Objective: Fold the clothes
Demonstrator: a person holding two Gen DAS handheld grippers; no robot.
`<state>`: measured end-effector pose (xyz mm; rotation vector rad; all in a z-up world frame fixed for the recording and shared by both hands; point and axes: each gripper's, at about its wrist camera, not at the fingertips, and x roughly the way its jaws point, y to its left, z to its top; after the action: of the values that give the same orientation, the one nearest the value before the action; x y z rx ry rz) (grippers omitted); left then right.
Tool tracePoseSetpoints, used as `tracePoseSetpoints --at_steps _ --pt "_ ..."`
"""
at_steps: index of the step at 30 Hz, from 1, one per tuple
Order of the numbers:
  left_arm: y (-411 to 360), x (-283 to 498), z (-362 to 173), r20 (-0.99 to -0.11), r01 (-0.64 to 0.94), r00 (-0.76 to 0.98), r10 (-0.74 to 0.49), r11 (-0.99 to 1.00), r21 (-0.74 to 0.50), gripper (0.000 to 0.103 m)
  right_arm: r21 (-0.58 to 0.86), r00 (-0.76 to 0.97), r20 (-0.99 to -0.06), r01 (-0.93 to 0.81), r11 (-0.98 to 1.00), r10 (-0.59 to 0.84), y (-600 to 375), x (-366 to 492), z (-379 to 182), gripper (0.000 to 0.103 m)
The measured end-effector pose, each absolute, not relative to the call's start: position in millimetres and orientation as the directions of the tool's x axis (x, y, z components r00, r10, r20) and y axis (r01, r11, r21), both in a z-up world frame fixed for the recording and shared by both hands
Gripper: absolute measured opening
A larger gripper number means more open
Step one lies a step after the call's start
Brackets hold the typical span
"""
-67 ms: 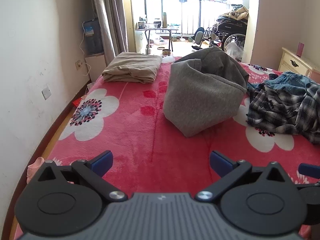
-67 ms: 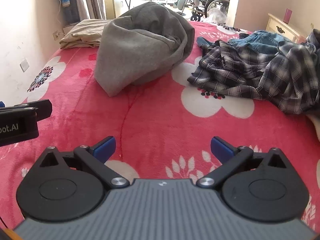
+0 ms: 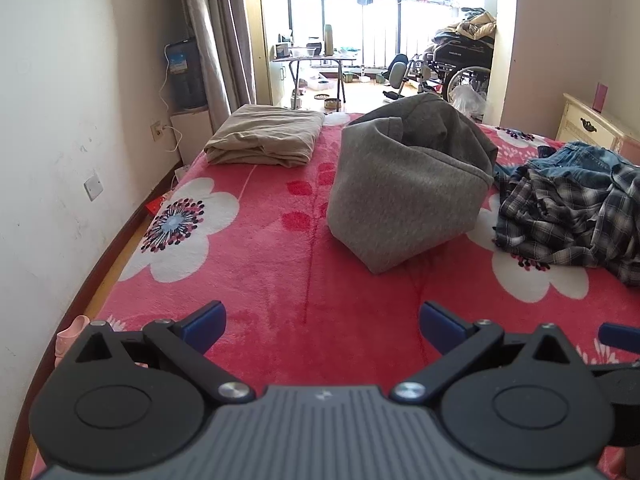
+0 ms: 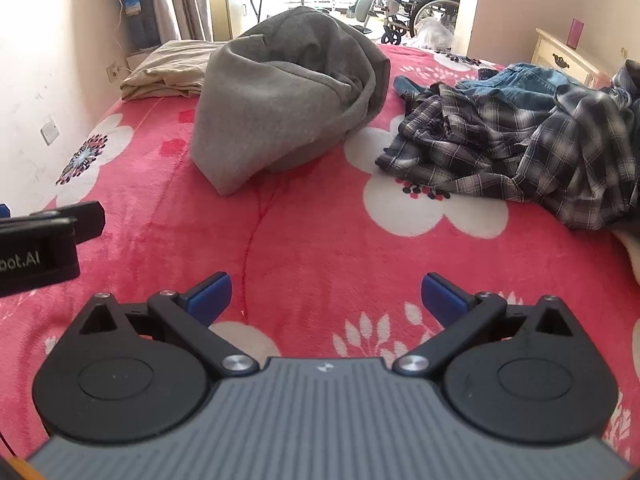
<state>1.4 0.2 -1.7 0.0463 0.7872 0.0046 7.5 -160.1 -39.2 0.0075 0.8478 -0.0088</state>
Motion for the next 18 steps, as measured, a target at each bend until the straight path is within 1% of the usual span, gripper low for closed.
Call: tracePoseSetpoints --at_steps 5,8,12,14,18 --pt "8 -7 -1 -0.687 0.019 0.726 0.009 0.999 0.033 0.103 0.006 0.661 -0.750 0.010 1.000 -0.002 -162 5 -43 0.102" --pt "10 -5 -5 -0.701 0.016 0.713 0.006 1.000 0.025 0.103 0.008 0.666 -0.746 0.013 1.000 -0.003 -160 3 -32 0.102" --pt "17 -3 -9 -0.737 0.011 0.675 -0.036 0.999 -0.039 0.103 -0.003 0.673 -0.740 0.012 1.000 -0.010 -154 3 -28 0.102" --pt "21 -2 -12 -0.741 -0.005 0.670 -0.043 0.998 -0.063 0.103 0.000 0.675 -0.737 0.013 1.000 -0.009 -155 3 -29 0.102" --pt "28 -1 -13 -0.736 -0.072 0.677 -0.010 0.994 -0.079 0.103 0.005 0.678 -0.735 0.020 1.000 -0.010 -158 2 -33 0.102"
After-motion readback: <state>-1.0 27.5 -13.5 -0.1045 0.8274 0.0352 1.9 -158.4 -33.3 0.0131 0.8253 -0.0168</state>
